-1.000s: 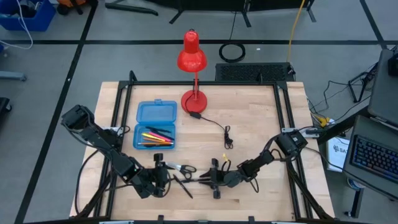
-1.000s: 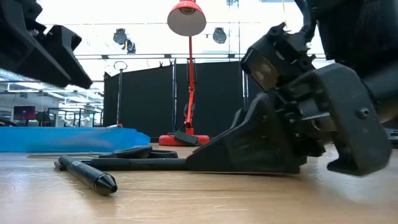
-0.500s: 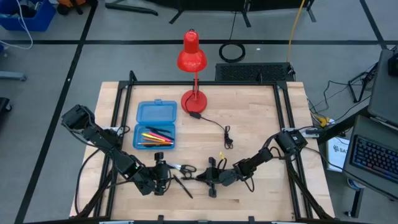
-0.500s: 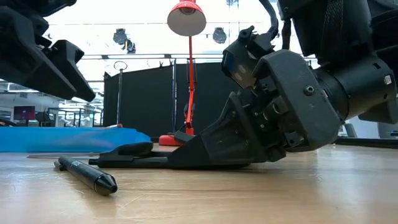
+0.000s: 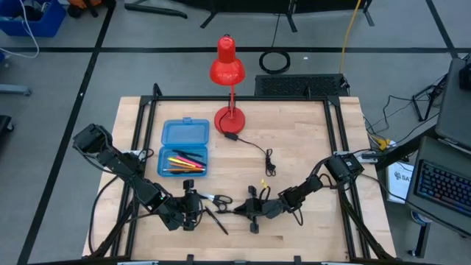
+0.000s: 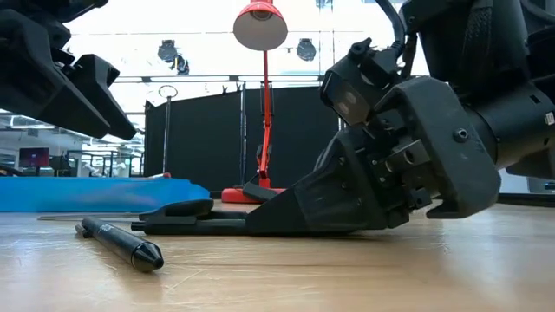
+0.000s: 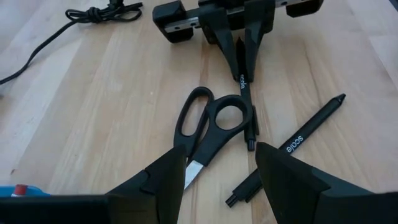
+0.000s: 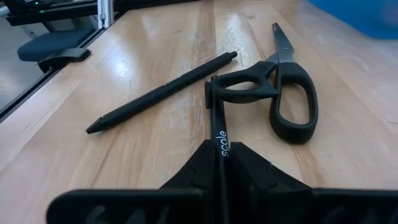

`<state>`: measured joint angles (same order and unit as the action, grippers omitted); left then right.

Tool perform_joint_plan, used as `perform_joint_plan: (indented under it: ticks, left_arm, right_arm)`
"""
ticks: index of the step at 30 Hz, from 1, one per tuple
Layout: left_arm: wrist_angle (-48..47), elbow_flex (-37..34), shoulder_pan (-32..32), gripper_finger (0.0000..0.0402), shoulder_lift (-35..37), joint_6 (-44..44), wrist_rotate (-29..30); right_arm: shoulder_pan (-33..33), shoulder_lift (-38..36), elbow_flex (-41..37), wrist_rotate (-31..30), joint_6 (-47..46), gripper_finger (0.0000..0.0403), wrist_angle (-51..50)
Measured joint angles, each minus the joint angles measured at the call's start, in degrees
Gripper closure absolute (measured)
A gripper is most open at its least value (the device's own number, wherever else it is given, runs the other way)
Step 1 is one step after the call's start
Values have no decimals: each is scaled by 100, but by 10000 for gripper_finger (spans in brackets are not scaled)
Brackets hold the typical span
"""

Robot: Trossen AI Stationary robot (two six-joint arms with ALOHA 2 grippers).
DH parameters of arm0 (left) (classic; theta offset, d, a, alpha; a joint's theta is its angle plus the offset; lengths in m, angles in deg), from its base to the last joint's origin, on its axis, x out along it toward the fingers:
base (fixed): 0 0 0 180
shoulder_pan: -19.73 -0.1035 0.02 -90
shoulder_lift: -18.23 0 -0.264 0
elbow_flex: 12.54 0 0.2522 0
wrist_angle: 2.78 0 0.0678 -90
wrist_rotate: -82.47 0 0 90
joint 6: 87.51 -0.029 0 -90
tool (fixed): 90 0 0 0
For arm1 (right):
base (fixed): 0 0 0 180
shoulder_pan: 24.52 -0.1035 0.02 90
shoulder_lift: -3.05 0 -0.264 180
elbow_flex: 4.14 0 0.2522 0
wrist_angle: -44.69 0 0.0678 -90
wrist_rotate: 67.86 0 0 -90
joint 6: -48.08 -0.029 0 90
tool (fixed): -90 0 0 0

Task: Pick & place school supplies into a supply box
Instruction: Put the black pen into the blue supply box

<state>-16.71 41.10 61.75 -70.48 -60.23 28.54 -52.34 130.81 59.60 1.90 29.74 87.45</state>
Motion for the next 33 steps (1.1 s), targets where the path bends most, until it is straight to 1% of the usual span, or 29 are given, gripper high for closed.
perform_joint_plan:
  ticks: [6, 16, 33]
  left_arm:
    - [27, 0, 0, 202, 0, -4, 2]
    - [44, 0, 0, 202, 0, -61, 199]
    - [78, 2, 0, 201, 0, -133, 251]
  right_arm:
    - [0, -37, -5, -42, 128, 384, 288]
    - [87, -435, -22, -49, 648, 384, 52]
    - [391, -1056, -11, -76, 1445, 384, -252]
